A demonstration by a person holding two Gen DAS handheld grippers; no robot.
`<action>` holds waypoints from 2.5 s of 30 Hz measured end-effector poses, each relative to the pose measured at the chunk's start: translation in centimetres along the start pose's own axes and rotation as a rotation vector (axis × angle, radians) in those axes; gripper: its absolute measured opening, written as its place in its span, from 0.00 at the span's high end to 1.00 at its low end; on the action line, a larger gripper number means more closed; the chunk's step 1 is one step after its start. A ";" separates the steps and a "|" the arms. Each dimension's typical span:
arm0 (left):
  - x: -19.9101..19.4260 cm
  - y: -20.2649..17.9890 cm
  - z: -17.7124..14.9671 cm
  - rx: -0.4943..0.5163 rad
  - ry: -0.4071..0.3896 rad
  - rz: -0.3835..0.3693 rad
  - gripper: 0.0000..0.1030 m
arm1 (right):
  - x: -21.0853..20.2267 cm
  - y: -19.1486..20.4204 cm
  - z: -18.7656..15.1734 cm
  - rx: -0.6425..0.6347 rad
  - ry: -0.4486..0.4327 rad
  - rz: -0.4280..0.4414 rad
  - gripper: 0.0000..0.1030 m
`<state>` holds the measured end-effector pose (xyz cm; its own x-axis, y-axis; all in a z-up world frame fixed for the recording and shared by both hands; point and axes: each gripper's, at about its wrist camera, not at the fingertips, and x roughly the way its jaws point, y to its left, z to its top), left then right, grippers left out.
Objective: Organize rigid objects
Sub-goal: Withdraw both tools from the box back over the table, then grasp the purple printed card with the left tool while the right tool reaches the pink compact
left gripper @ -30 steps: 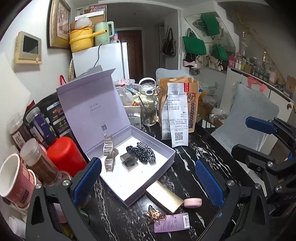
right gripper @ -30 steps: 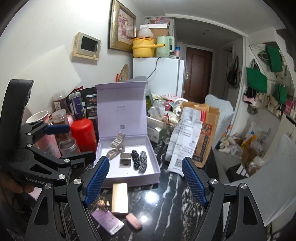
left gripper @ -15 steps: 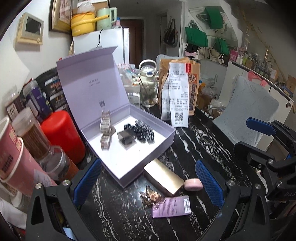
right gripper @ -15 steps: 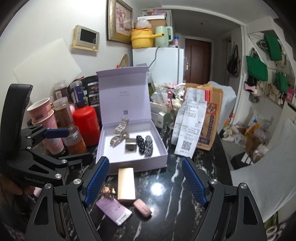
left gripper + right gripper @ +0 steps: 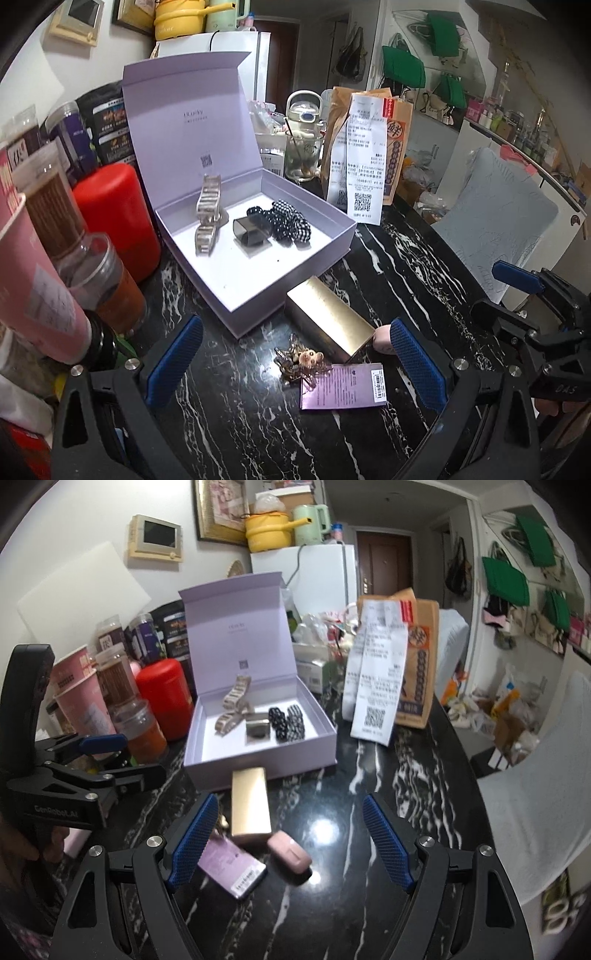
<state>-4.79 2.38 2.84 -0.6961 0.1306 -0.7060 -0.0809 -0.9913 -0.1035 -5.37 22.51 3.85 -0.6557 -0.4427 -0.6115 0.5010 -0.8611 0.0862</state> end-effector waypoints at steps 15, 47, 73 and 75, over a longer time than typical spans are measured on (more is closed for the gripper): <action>3.5 -0.6 -3.2 -0.044 0.092 -0.054 0.00 | 1.6 -1.0 -3.6 0.017 0.047 -0.012 0.21; 10.1 -4.7 -7.0 0.003 0.311 -0.069 0.00 | 3.4 -3.8 -6.9 0.128 0.126 -0.023 0.21; 6.8 -2.0 -9.8 0.060 0.247 -0.114 0.10 | 9.2 -1.7 -6.1 0.034 0.186 0.064 0.28; 6.5 -1.6 -9.9 0.050 0.241 -0.107 0.10 | 9.6 -1.4 -6.0 0.021 0.189 0.067 0.29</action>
<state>-2.09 4.94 -8.52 -0.4925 0.2286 -0.8398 -0.1842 -0.9704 -0.1562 -9.00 20.96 -6.82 -0.5024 -0.4459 -0.7408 0.5269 -0.8372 0.1465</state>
